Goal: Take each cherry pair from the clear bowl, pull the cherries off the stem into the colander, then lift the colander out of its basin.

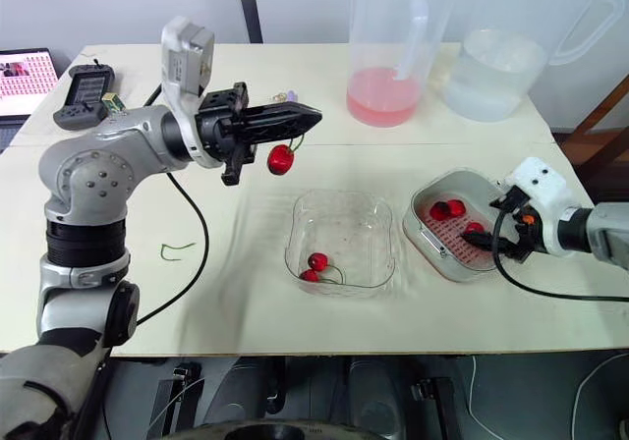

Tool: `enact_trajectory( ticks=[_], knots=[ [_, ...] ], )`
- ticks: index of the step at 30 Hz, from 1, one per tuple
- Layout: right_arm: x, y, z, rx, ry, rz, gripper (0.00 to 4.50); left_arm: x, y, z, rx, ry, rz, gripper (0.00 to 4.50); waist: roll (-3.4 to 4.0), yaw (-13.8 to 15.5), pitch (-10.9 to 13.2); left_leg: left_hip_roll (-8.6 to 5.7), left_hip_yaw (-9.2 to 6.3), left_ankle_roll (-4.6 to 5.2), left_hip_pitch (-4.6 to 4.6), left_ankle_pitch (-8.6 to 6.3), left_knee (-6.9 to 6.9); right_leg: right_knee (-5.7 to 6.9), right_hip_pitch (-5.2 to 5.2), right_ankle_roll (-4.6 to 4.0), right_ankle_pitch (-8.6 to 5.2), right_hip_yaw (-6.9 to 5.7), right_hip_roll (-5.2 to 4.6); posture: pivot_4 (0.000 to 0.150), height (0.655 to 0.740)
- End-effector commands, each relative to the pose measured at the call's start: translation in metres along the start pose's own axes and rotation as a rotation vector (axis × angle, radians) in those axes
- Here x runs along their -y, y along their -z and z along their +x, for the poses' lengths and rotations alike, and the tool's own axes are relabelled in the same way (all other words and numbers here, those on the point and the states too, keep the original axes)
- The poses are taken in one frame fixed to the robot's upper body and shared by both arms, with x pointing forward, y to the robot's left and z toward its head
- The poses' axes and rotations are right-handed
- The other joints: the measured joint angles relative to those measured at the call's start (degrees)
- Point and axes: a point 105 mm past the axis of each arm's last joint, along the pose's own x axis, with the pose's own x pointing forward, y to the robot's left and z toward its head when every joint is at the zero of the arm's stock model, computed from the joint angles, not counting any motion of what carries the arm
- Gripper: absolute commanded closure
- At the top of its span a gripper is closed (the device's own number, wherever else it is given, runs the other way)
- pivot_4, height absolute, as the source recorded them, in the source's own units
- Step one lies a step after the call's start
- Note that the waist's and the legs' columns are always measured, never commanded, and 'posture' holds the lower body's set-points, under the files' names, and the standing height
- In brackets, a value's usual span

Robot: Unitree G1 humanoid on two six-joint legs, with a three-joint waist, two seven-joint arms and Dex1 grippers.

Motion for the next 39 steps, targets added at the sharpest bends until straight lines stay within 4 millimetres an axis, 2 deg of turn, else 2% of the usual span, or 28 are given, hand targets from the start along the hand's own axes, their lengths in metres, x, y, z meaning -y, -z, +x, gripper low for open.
enact_trajectory(
  ticks=[1,4,6,13,19,27,28,29,33,39],
  knots=[
    [-0.026,-0.045,-0.006,0.209,-0.149,0.03,0.05,0.007,-0.005,0.003,0.009,0.031,0.037,4.5,-0.02,-0.07,0.01,0.01,-0.01,0.0,0.01,0.0,0.0,0.01,0.0,0.0,0.0,0.0,0.02,0.15,0.74],
    [-0.043,-0.081,-0.004,0.403,-0.244,0.066,0.05,0.007,-0.006,0.004,0.009,0.035,0.039,4.5,-0.03,-0.01,0.02,0.01,-0.03,0.0,0.02,0.0,0.0,0.03,0.0,0.01,0.01,0.0,0.02,0.15,0.74],
    [-0.063,-0.1,0.003,0.507,-0.343,0.077,0.05,0.008,-0.006,0.005,0.01,0.042,0.034,4.5,-0.03,-0.04,0.02,0.01,-0.04,0.0,0.02,0.0,0.02,0.04,0.02,0.0,0.01,0.0,0.03,0.15,0.74],
    [-0.12,-0.136,0.028,0.659,-0.557,0.099,0.05,0.008,-0.007,0.008,0.02,0.038,0.024,4.5,-0.03,0.09,0.02,0.0,-0.08,0.0,-0.03,0.0,0.01,0.04,0.02,0.04,0.02,-0.03,0.0,0.15,0.74],
    [-0.144,-0.152,0.035,0.71,-0.643,0.119,0.05,0.01,-0.008,0.009,0.019,0.04,0.027,4.5,-0.02,0.06,0.03,0.0,-0.09,0.0,-0.03,0.0,0.04,0.08,0.02,0.19,0.11,-0.04,0.0,0.15,0.74],
    [-0.158,-0.157,0.048,0.703,-0.681,0.156,0.05,0.012,-0.008,0.01,0.02,0.043,0.028,4.5,-0.02,-0.03,0.03,0.0,-0.1,0.0,-0.01,0.0,0.03,0.1,0.01,0.19,0.11,-0.04,0.01,0.15,0.74],
    [-0.158,-0.156,0.05,0.699,-0.675,0.164,0.6,0.012,-0.008,0.01,0.02,0.043,0.029,4.5,-0.02,-0.04,0.02,0.0,-0.1,0.0,-0.01,0.0,0.02,0.1,0.01,0.19,0.11,-0.04,0.01,0.15,0.74],
    [-0.158,-0.155,0.052,0.696,-0.67,0.168,0.85,0.012,-0.008,0.01,0.02,0.041,0.03,4.5,-0.02,-0.04,0.02,0.0,-0.1,0.0,-0.01,0.0,0.02,0.1,0.01,0.19,0.11,-0.04,0.01,0.15,0.74],
    [-0.158,-0.153,0.054,0.695,-0.666,0.171,2.77,0.012,-0.008,0.009,0.021,0.038,0.032,4.5,-0.02,-0.02,0.02,0.0,-0.09,0.0,-0.01,0.0,0.03,0.1,0.01,0.19,0.11,-0.04,0.01,0.15,0.74],
    [-0.161,-0.152,0.051,0.699,-0.681,0.166,2.77,0.011,-0.008,0.008,0.022,0.03,0.035,4.5,-0.02,-0.04,0.02,0.0,-0.09,0.0,-0.01,0.0,0.02,0.1,0.01,0.19,0.11,-0.04,0.01,0.15,0.74]
  ],
)
